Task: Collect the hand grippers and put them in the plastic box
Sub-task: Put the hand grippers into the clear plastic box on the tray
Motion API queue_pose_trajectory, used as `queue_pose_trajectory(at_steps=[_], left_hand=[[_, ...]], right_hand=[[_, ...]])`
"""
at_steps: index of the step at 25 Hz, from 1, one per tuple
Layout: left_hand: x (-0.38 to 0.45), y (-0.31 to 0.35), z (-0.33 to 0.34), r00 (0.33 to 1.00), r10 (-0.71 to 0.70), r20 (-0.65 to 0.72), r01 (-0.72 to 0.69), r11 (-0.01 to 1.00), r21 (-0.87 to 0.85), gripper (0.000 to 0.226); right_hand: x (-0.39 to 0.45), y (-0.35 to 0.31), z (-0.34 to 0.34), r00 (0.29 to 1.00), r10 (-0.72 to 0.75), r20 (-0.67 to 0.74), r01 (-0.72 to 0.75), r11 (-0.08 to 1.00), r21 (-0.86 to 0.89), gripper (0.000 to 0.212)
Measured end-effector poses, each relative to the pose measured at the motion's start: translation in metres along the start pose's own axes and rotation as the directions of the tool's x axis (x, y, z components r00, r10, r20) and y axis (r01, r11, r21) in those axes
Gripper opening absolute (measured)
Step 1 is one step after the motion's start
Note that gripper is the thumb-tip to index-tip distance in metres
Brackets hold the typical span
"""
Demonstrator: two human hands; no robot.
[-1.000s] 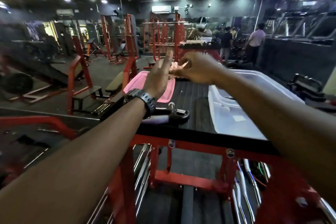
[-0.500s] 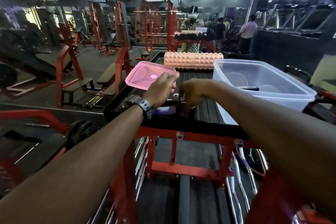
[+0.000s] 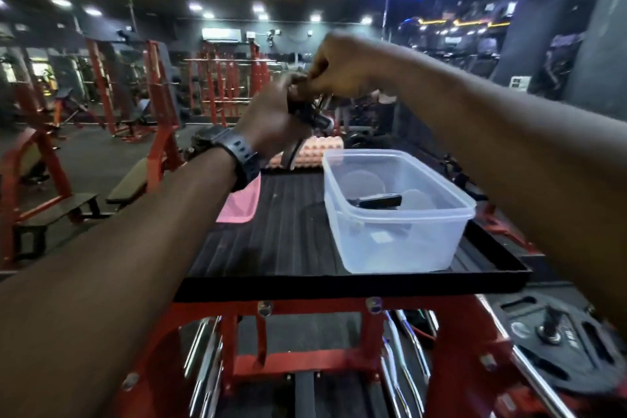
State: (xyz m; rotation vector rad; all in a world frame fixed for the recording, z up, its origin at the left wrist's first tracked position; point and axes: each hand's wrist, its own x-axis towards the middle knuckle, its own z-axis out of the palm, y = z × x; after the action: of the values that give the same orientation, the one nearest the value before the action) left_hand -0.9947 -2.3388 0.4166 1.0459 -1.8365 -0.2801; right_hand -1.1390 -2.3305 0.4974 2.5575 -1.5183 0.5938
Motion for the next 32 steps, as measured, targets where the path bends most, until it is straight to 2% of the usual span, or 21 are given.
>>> queue_pose_trajectory(at_steps=[2,3,6,8,11,13,15,16,19,21,23,25,28,30,32], left_hand=[[0.021,0.025,0.010,0.997,0.047,-0.064,-0.051,0.996,-0.068,0.040],[0.031,0.034,0.017,0.997,0.040,-0.065,-0.046,0.994,-0.095,0.036],[0.050,0.058,0.049,1.000,-0.018,0.001,0.017,0.974,-0.227,0.042],[0.052,0.063,0.072,0.993,-0.060,0.098,0.087,0.953,-0.292,0.045],[0.047,0.062,0.105,0.959,-0.138,0.249,0.228,0.896,-0.382,0.044],[0.040,0.052,0.124,0.927,-0.210,0.311,0.325,0.863,-0.386,0.050],[0.029,0.040,0.136,0.884,-0.290,0.366,0.423,0.830,-0.364,0.050],[0.026,0.032,0.139,0.864,-0.322,0.387,0.460,0.817,-0.349,0.056],[0.030,0.017,0.137,0.842,-0.386,0.376,0.512,0.792,-0.334,0.070],[0.034,0.013,0.132,0.831,-0.432,0.351,0.547,0.751,-0.371,0.063],[0.034,0.015,0.129,0.824,-0.470,0.316,0.566,0.716,-0.409,0.052],[0.033,0.015,0.130,0.826,-0.478,0.300,0.564,0.718,-0.409,0.044],[0.034,0.015,0.129,0.825,-0.484,0.293,0.565,0.713,-0.415,0.046],[0.037,0.015,0.127,0.819,-0.499,0.283,0.573,0.701,-0.424,0.053],[0.039,0.015,0.124,0.829,-0.492,0.264,0.558,0.743,-0.369,0.050]], right_hand=[[-0.003,0.016,-0.020,0.985,0.069,-0.161,-0.068,0.998,0.008,0.033],[-0.005,0.027,-0.028,0.972,0.090,-0.216,-0.089,0.996,0.018,0.036],[-0.019,0.062,-0.034,0.948,0.148,-0.282,-0.159,0.987,-0.015,0.051],[-0.030,0.088,-0.029,0.937,0.206,-0.280,-0.219,0.976,-0.015,0.051],[-0.042,0.122,-0.013,0.954,0.259,-0.154,-0.258,0.966,0.026,0.027],[-0.044,0.135,0.003,0.969,0.247,-0.006,-0.247,0.967,-0.056,0.006],[-0.042,0.141,0.023,0.971,0.221,0.093,-0.206,0.967,-0.146,0.017],[-0.041,0.141,0.032,0.973,0.204,0.110,-0.190,0.974,-0.125,0.021],[-0.035,0.137,0.051,0.984,0.177,0.027,-0.177,0.984,-0.011,0.005],[-0.029,0.135,0.054,0.972,0.233,-0.012,-0.232,0.971,0.063,0.014],[-0.027,0.136,0.053,0.953,0.291,0.084,-0.302,0.939,0.166,0.019],[-0.031,0.140,0.051,0.917,0.315,0.246,-0.372,0.897,0.241,0.023],[-0.042,0.149,0.051,0.817,0.299,0.493,-0.517,0.758,0.397,0.027],[-0.048,0.156,0.052,0.829,0.252,0.499,-0.522,0.670,0.528,0.020],[-0.050,0.160,0.051,0.889,0.242,0.390,-0.450,0.626,0.636,0.015]])
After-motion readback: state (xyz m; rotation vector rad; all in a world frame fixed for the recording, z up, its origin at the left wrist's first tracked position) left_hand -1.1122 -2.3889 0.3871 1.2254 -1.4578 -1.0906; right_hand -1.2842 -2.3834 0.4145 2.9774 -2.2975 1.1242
